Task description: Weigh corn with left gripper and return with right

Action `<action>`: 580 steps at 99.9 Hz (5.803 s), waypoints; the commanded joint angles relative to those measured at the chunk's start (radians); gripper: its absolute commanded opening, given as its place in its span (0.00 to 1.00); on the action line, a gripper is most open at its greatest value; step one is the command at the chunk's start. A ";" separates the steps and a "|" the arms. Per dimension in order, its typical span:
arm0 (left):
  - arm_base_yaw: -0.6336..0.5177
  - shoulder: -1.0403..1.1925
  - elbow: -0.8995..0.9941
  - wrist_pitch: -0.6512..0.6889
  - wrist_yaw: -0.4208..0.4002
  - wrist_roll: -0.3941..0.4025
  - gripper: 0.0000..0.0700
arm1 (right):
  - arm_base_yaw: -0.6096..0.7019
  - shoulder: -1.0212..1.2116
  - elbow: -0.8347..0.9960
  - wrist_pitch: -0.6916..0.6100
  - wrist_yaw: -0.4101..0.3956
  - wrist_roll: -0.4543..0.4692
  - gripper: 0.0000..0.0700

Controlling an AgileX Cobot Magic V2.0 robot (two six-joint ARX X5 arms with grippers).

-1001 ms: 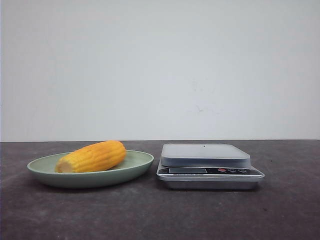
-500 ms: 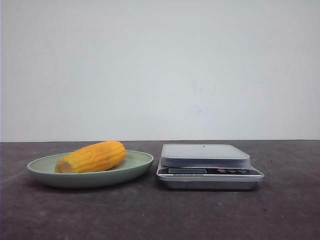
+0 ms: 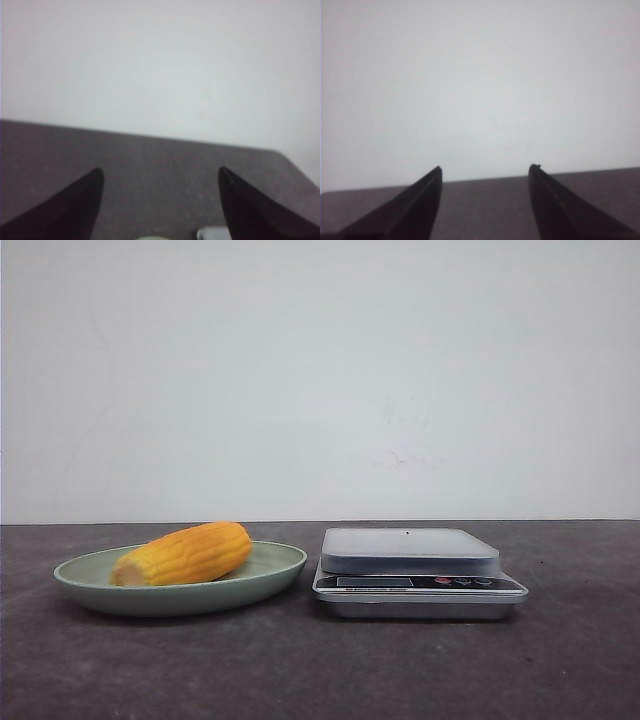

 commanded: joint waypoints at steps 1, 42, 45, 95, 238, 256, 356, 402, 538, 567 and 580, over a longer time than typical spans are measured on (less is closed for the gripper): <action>-0.016 0.039 0.029 -0.004 0.003 0.032 0.64 | 0.002 0.040 0.029 -0.019 -0.019 0.010 0.59; -0.140 0.338 0.034 -0.053 0.001 0.106 0.64 | 0.052 0.256 0.059 -0.163 -0.106 -0.047 0.64; -0.147 0.365 0.034 -0.053 0.001 0.109 0.64 | 0.061 0.267 0.059 -0.168 -0.105 -0.055 0.64; -0.260 0.765 0.034 -0.005 -0.018 0.136 0.62 | 0.126 0.304 0.059 -0.169 -0.077 -0.107 0.64; -0.455 0.872 0.395 -0.154 -0.087 0.178 0.01 | 0.126 0.304 0.059 -0.199 -0.074 -0.107 0.64; -0.541 0.952 0.485 -0.074 -0.163 0.130 0.01 | 0.126 0.304 0.059 -0.198 -0.074 -0.107 0.64; -0.620 1.278 0.514 0.034 -0.159 0.047 0.09 | 0.126 0.305 0.059 -0.198 -0.072 -0.108 0.64; -0.630 1.246 0.547 -0.018 -0.183 0.072 0.63 | 0.126 0.305 0.059 -0.198 -0.067 -0.107 0.65; -0.575 -0.184 0.564 -0.959 -0.557 -0.056 0.62 | 0.591 0.890 0.103 0.134 0.201 0.030 0.73; -0.570 -0.270 0.457 -0.973 -0.556 -0.081 0.62 | 0.591 1.076 0.103 0.169 0.297 0.090 0.82; -0.570 -0.281 0.414 -0.973 -0.556 -0.083 0.62 | 0.595 1.098 0.103 0.169 0.325 0.108 0.82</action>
